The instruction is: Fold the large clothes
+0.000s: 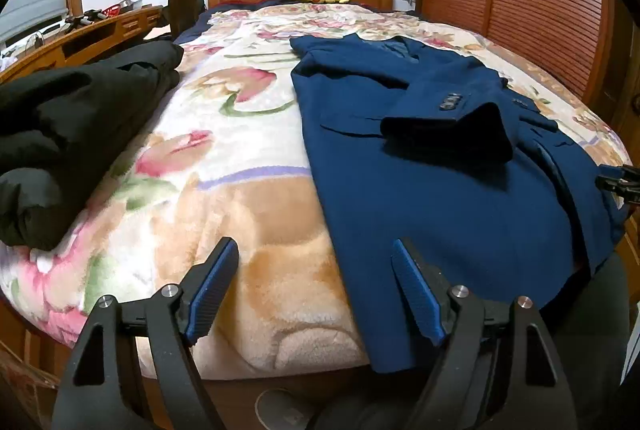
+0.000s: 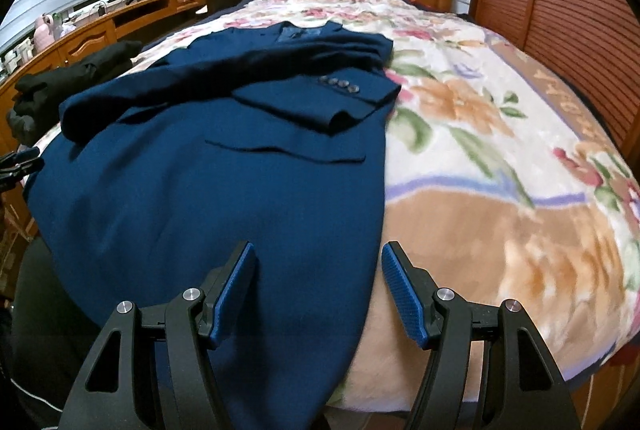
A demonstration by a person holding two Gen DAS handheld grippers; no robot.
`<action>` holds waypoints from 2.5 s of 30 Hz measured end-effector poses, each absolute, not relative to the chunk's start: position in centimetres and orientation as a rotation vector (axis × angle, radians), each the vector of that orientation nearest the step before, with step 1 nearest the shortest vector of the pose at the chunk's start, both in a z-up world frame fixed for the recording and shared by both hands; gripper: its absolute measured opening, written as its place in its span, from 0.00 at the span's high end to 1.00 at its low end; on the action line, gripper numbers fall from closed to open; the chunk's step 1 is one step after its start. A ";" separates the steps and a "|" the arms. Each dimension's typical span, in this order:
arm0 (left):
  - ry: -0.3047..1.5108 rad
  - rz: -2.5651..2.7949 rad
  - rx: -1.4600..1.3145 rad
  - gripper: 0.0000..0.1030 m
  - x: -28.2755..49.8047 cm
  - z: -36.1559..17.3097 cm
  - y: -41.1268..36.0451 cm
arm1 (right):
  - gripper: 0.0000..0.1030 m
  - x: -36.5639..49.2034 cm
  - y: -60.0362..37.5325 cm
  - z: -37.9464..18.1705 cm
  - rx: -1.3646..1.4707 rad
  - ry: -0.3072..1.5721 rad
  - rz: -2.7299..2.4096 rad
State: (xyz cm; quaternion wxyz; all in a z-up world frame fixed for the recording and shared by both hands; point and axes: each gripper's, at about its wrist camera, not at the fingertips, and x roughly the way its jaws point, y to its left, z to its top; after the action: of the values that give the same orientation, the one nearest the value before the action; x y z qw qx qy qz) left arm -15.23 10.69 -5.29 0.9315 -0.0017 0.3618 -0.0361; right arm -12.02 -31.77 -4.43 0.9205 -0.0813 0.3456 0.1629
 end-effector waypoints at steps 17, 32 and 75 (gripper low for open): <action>0.708 -0.192 -0.007 0.96 -16.9 -3.4 8.2 | 0.67 -14.0 -31.2 -5.1 -0.182 0.698 0.373; 0.431 -0.192 -0.022 0.97 -17.8 7.8 8.1 | 0.96 -15.8 -32.2 1.5 -0.130 0.463 0.390; 0.376 -0.016 0.013 0.97 -5.3 14.7 10.0 | 0.96 -9.3 -33.5 8.0 -0.096 0.325 0.355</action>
State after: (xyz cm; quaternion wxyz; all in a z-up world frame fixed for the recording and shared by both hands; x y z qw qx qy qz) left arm -5.34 9.97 14.74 0.9823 0.0063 0.1869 -0.0077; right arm -9.28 -33.48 7.95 0.9700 -0.0476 0.1611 0.1756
